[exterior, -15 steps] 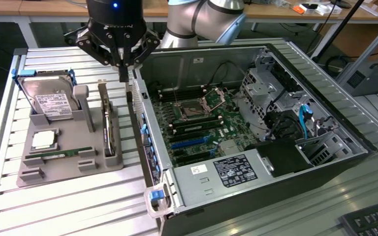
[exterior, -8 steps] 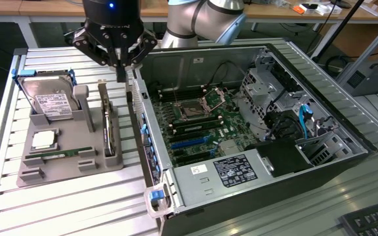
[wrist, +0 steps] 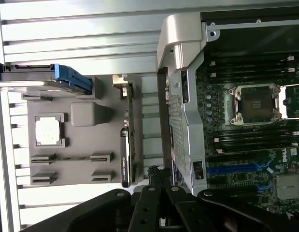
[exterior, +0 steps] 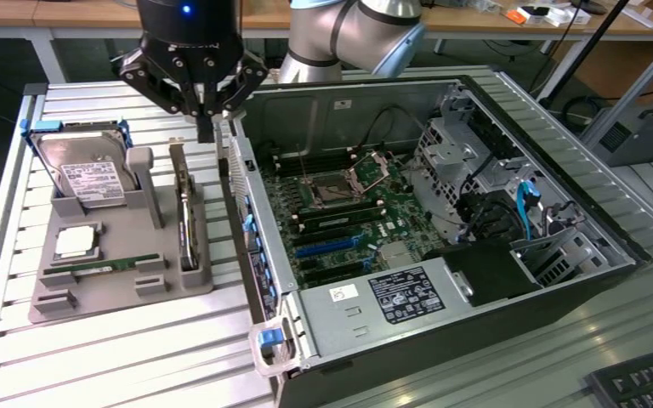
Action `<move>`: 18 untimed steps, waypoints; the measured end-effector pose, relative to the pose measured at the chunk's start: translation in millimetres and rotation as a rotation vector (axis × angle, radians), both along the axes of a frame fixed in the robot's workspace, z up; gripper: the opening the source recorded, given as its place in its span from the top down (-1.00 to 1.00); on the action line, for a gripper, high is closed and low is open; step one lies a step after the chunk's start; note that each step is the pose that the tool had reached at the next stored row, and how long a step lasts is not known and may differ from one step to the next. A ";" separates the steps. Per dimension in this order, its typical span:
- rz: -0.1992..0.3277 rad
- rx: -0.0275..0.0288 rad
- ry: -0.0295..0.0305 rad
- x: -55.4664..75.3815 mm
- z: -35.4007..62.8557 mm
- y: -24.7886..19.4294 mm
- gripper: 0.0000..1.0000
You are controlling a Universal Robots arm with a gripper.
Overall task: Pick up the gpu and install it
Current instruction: 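Reach for the gpu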
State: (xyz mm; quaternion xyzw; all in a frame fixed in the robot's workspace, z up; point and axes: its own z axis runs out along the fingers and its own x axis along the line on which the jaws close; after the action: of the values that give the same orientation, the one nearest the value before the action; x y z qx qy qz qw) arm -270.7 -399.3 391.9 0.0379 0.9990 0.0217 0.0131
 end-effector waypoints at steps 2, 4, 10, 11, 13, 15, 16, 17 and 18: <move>0.000 0.0000 0.0000 -0.7 0.0 0.0 0.79; 0.000 0.0000 0.0000 -1.4 -0.1 0.0 0.79; 0.000 0.0000 0.0000 -4.6 -0.2 0.0 0.79; 0.000 0.0000 0.0000 -5.2 -0.2 -0.1 0.79; 0.000 0.0000 -0.0001 -6.4 -0.3 -0.1 0.79; 0.000 0.0000 0.0000 -7.4 -0.2 -0.1 0.79; 0.000 0.0001 0.0000 -7.8 -0.3 -0.1 0.79; 0.000 0.0000 0.0000 -8.3 -0.3 -0.1 0.79; 0.000 0.0000 0.0000 -8.9 -0.3 -0.1 0.79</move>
State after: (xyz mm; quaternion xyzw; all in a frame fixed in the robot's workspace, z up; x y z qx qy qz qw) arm -279.6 -399.4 391.6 0.0379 0.9990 0.0217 0.0131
